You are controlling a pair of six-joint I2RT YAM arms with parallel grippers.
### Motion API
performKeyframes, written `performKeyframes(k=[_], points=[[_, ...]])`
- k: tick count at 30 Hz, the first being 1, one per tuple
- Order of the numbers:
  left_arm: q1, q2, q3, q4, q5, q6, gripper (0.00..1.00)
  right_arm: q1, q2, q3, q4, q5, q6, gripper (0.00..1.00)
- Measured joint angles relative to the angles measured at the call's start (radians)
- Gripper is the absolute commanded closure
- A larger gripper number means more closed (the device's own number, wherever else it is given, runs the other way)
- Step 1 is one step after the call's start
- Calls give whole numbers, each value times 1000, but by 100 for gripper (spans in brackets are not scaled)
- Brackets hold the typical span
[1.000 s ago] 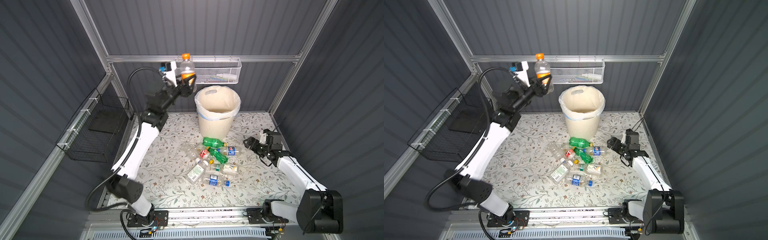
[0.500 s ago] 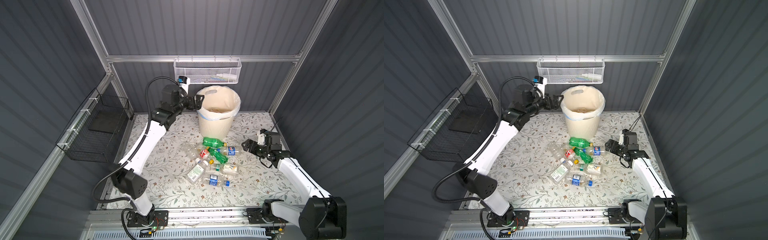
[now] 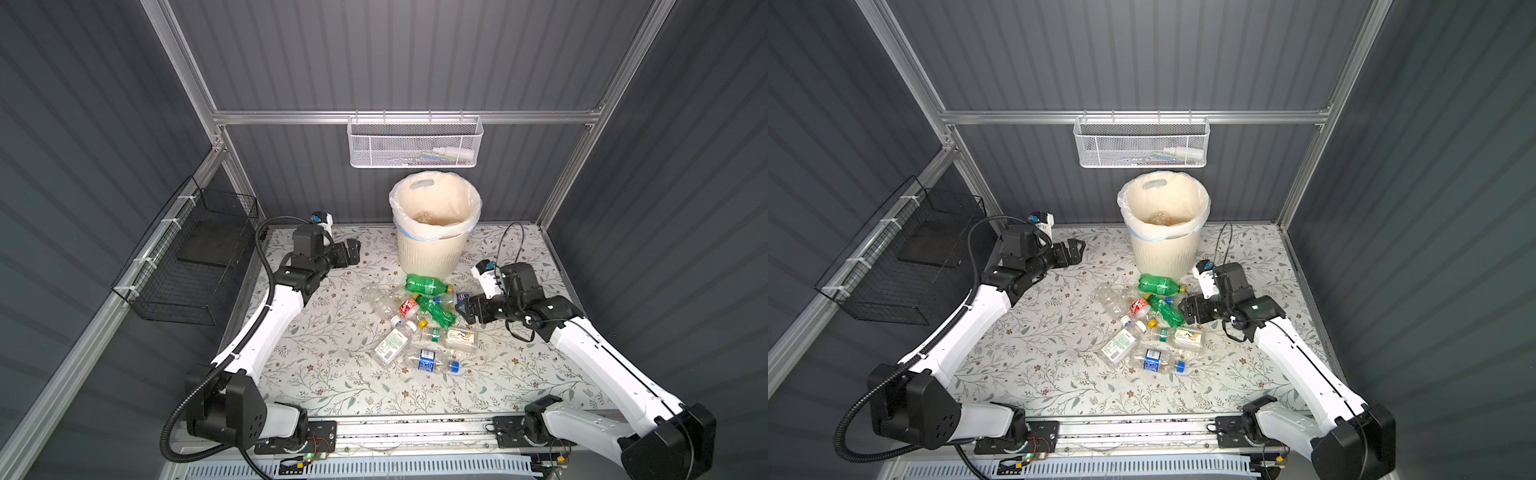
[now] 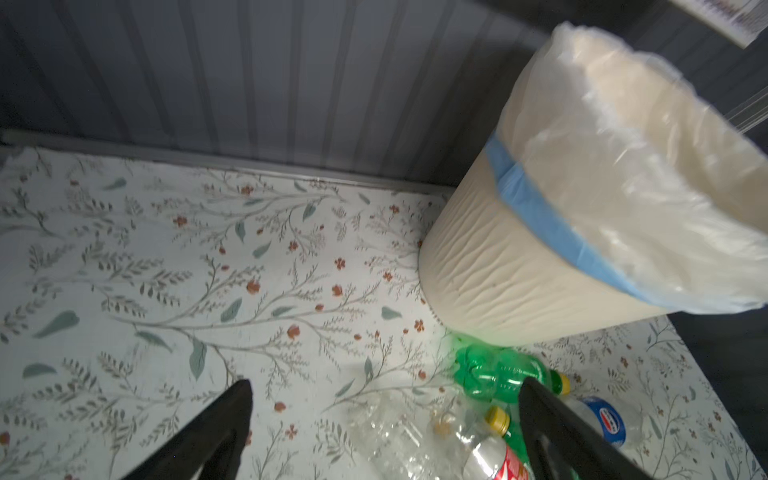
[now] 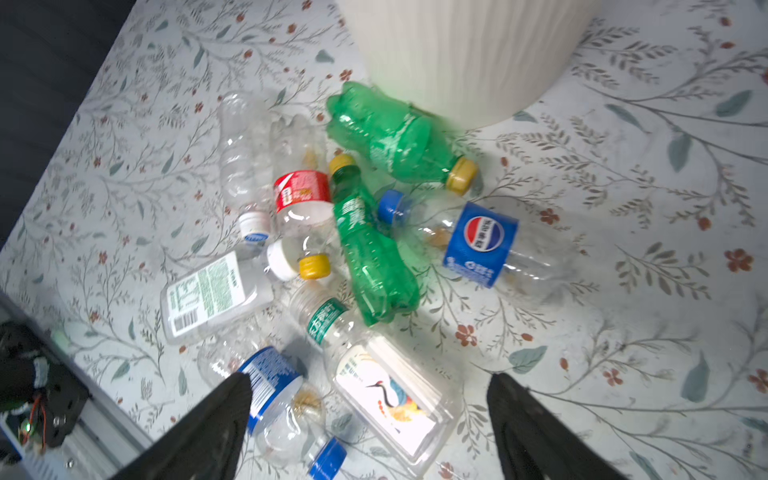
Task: Throw the plastic bottles in the bin
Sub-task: 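Withdraw the left arm while the right gripper reaches into the bottle pile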
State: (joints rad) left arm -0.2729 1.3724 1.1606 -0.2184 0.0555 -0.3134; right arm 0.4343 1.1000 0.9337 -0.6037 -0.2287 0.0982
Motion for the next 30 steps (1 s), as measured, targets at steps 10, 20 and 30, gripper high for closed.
performKeyframes(k=[10,20,30], points=[[8,-35,-99,11,7,-22,0,294,114,72,-135,87,-122,10],[13,-134,-235,-51,-10,-23,0,483,317,109,-171,149,-167,13],[15,-142,-302,-50,-21,-32,0,532,404,109,-122,161,-171,14]])
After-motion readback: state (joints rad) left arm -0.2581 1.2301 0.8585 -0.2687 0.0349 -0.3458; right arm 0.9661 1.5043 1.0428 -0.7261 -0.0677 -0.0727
